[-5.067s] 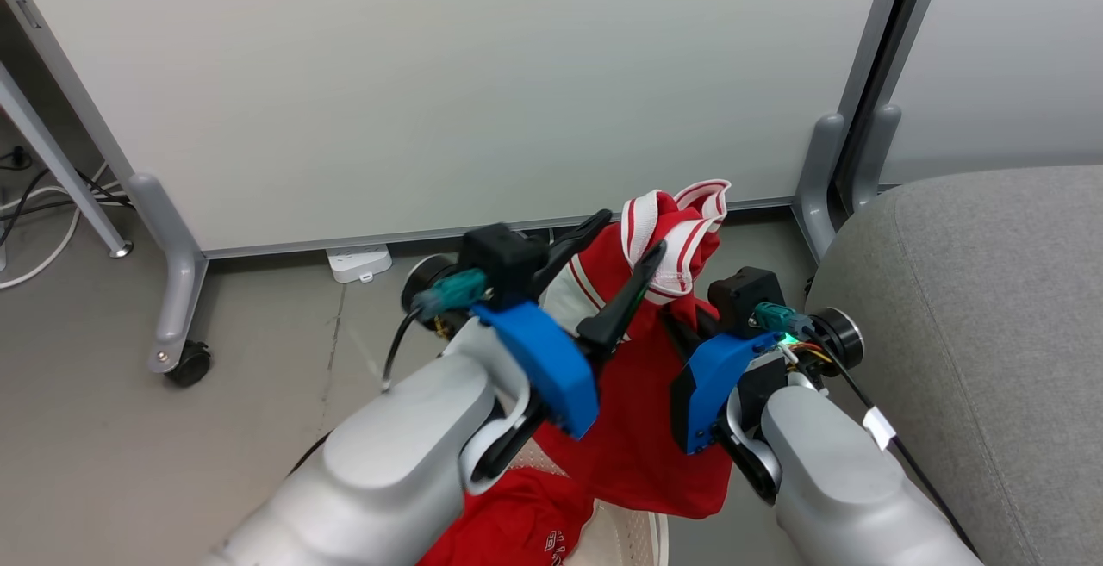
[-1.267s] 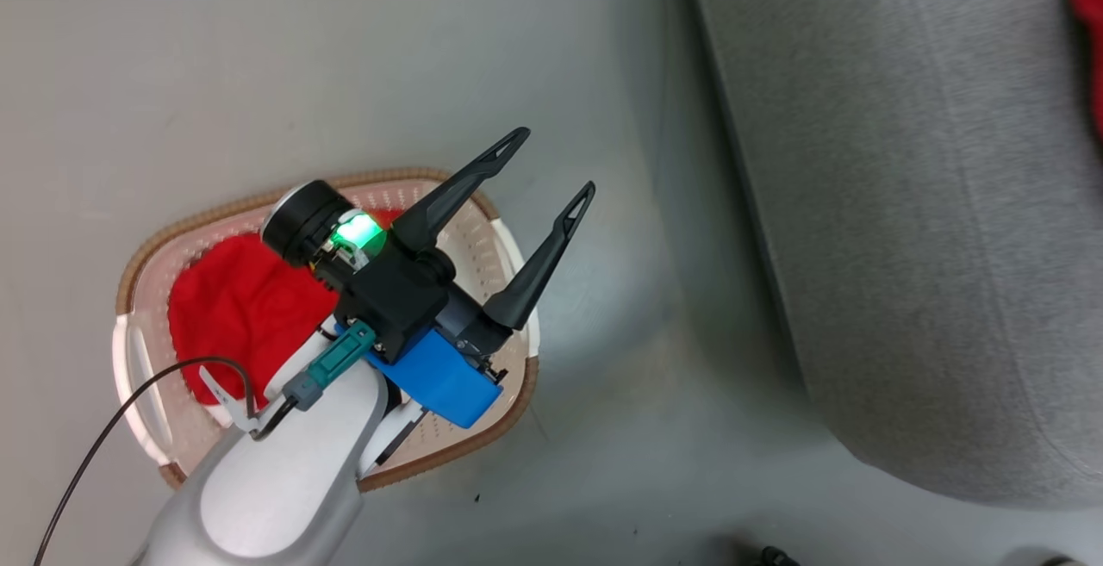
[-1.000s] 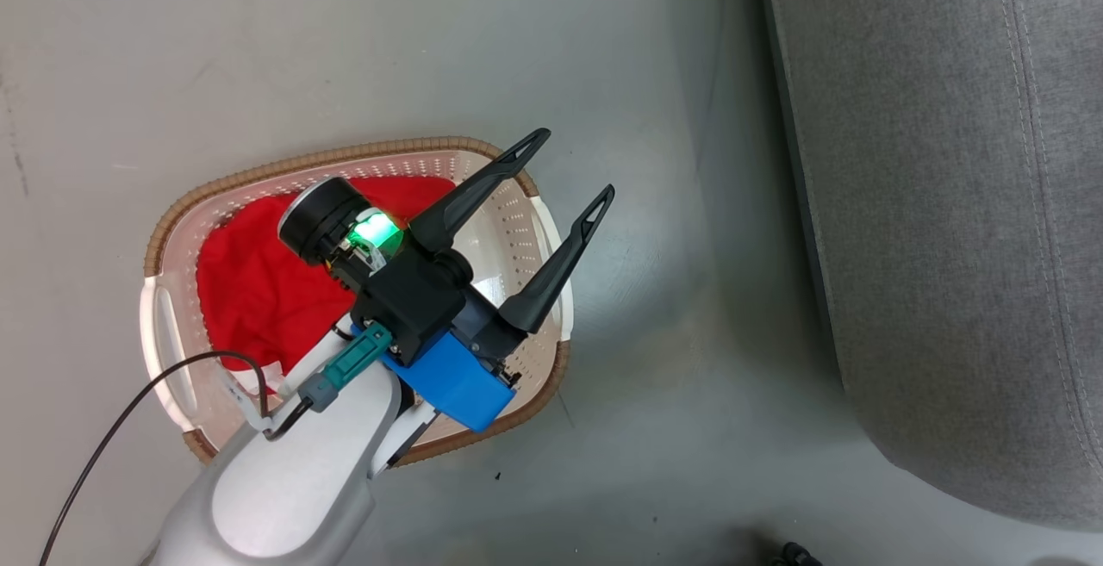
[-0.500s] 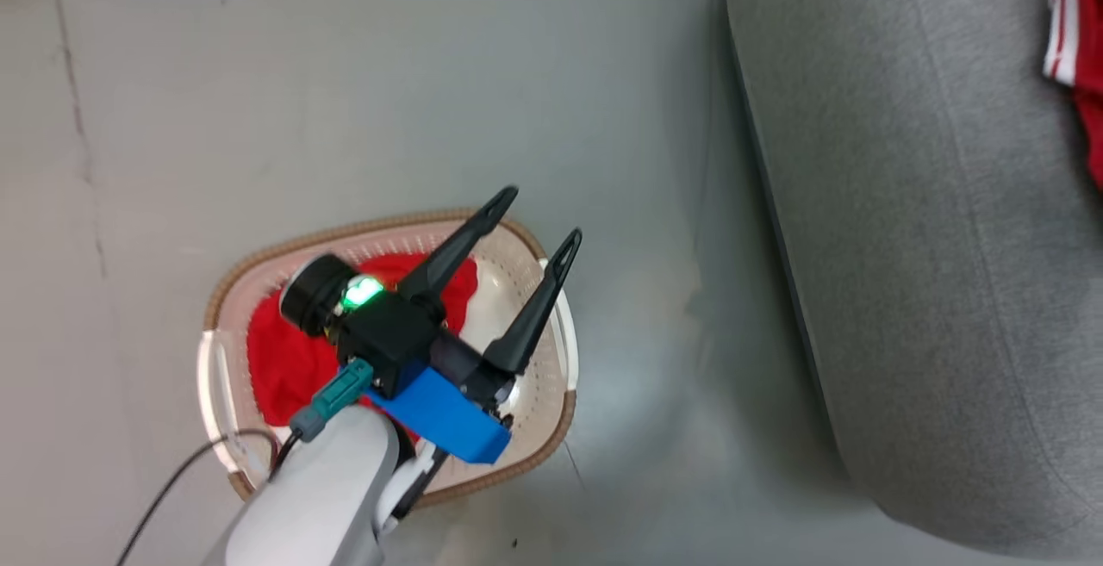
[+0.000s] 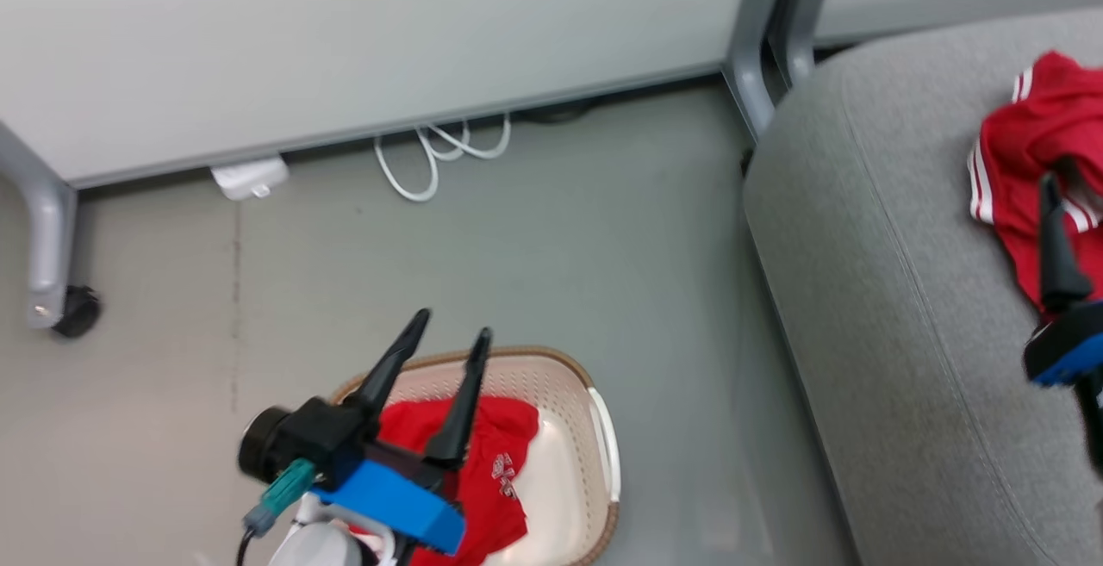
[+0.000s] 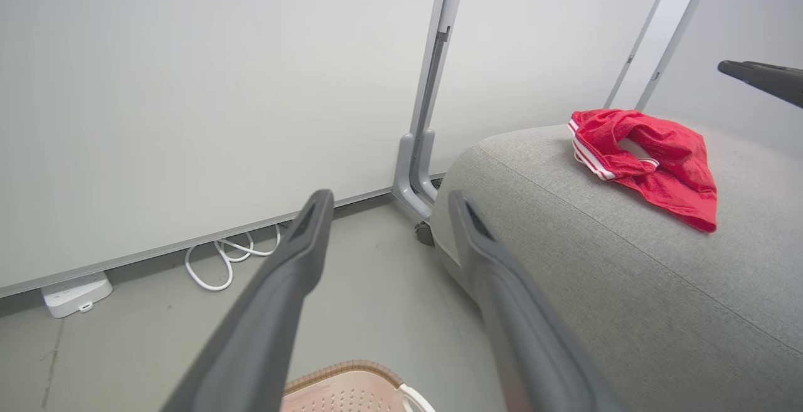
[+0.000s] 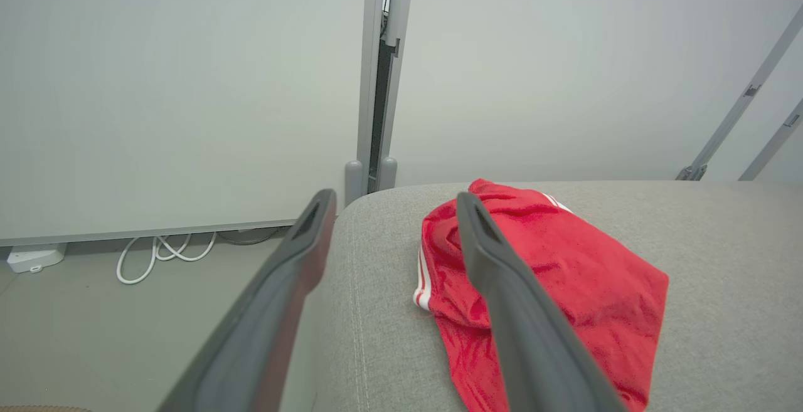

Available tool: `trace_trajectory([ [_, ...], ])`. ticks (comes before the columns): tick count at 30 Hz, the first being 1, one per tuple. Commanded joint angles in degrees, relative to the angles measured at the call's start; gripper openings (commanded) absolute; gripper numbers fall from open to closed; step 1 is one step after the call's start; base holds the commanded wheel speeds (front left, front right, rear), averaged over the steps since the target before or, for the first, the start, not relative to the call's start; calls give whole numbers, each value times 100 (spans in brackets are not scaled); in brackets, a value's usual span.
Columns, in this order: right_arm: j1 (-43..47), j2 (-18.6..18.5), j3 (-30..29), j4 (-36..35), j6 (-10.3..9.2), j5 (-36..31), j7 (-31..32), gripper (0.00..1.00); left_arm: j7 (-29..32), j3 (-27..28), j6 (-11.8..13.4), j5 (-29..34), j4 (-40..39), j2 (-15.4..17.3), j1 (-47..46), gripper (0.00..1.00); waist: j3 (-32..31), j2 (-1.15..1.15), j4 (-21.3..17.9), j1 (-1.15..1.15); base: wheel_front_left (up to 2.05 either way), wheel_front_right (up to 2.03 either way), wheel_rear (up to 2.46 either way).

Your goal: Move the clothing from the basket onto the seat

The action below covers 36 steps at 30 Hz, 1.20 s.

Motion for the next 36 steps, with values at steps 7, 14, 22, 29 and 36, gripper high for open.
trace_trajectory([
  [7, 1170, 582, 175, -1279, -6, 211, 149, 100, -20, 829, -19, 259, -73, -78, 656, 100, -684, 0, 572, 3, 0, 0, 0],
  [14, 1877, 1148, 331, -1815, -5, -227, 104, 100, -21, 1391, -20, 432, -204, -139, 1048, 100, -898, 0, 869, 3, 0, 0, 0],
  [22, 2378, 1501, 437, -1893, -6, -708, -60, 100, -21, 1753, -21, 487, -275, -207, 1221, 100, -1013, 0, 1052, 3, 0, 0, 0],
  [29, 2516, 1636, 462, -1927, -6, -835, -127, 100, -21, 1821, -21, 538, -291, -213, 1248, 100, -1003, 0, 1057, 3, 0, 0, 0],
  [36, 2466, 1676, 491, -1860, -6, -836, -180, 100, -21, 1754, -22, 549, -261, -212, 1210, 100, -944, 0, 1006, 3, 0, 0, 0],
])
